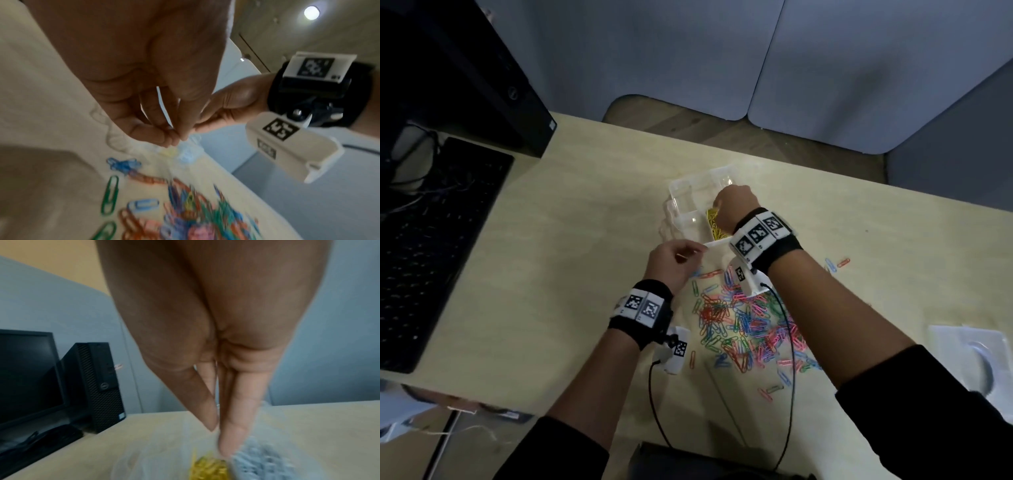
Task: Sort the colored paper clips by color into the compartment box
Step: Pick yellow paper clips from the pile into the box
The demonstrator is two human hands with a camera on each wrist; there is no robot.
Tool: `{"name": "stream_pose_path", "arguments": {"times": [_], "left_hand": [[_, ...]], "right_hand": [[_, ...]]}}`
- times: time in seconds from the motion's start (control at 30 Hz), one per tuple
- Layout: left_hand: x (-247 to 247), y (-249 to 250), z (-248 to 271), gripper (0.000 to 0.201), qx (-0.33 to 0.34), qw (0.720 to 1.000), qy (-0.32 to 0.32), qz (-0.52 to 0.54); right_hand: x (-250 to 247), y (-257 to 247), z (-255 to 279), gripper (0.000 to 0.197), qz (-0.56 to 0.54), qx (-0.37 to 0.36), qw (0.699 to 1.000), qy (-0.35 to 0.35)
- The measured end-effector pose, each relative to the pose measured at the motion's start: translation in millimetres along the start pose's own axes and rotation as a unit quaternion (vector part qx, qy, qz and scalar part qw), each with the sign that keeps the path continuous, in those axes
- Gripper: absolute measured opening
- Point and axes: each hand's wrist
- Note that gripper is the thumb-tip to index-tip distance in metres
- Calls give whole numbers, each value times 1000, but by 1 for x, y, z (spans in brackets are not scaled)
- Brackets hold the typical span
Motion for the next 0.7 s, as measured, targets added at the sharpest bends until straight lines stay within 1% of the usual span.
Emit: {"name": "stream_pose_path", "arguments": {"times": [0.07, 0.17, 0.23, 0.33, 0.37, 0.43, 0.5, 0.6, 0.67, 0.7], "left_hand": [[15, -3, 7, 10, 34, 998, -28, -52], [40, -5, 9, 9, 65, 988, -64, -122], [56, -3, 10, 15, 71, 982, -67, -161], [73, 0, 12, 23, 78, 974, -58, -206], [77, 0, 14, 23, 78, 970, -60, -223], [82, -1, 16, 16, 79, 965, -57, -245], [83, -4, 18, 9, 81, 962, -41, -256], [85, -7, 18, 8, 82, 956, -41, -278], [88, -7, 19, 10, 83, 949, -45, -302], [90, -7, 20, 10, 83, 947, -44, -307]], "right_hand": [[-5, 25, 10, 25, -49, -1, 998, 33], [-15, 75, 40, 26, -107, 27, 992, 62], [-17, 112, 66, 22, -94, 59, 992, 57], [-12, 164, 101, 19, -60, 129, 989, 47], [-9, 179, 112, 19, -55, 155, 986, 42], [1, 205, 132, 16, -47, 201, 978, 35], [10, 227, 149, 14, -50, 237, 969, 39], [22, 248, 170, 13, -62, 273, 958, 60], [28, 253, 179, 12, -76, 276, 955, 75], [32, 253, 182, 9, -85, 265, 957, 84]]}}
Point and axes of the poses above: each hand's wrist, its own z-axis away from the middle knuckle, its own x-axis out of the palm, y = z × x, and after that the axes turned 1 degree about z, right-handed
